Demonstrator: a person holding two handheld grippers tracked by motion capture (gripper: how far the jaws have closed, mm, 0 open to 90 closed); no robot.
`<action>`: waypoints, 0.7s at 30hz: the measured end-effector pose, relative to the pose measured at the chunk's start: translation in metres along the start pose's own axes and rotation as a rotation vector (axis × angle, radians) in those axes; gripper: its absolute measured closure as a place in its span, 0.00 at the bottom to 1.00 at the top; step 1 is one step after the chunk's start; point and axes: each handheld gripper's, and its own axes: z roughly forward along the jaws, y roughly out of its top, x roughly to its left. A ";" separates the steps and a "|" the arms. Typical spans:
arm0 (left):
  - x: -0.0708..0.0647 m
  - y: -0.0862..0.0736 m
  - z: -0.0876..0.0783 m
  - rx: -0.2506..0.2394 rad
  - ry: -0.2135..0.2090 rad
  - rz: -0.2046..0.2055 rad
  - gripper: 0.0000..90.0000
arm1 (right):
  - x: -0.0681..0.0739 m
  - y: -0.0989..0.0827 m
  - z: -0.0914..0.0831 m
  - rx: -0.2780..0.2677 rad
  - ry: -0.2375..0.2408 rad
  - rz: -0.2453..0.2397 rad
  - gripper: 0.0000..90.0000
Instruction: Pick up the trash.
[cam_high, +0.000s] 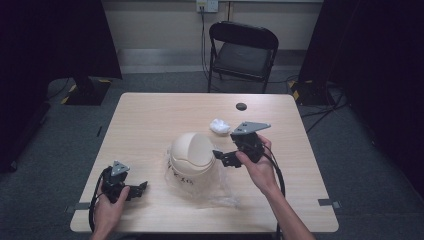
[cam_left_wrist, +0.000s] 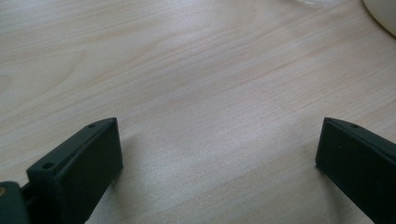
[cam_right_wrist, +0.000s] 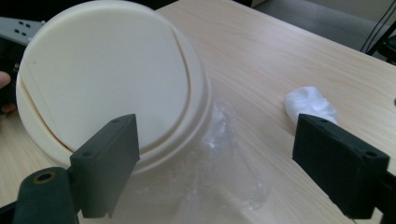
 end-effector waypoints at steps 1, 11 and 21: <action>0.000 0.000 0.000 0.000 0.000 0.000 0.00 | 0.002 0.001 0.003 0.000 0.006 -0.002 0.16; 0.000 0.000 0.000 0.000 0.000 0.000 0.00 | 0.006 0.004 0.032 0.053 0.025 -0.013 0.15; 0.000 0.000 0.000 0.000 0.000 0.000 0.00 | 0.002 0.000 0.052 0.092 0.022 -0.002 0.16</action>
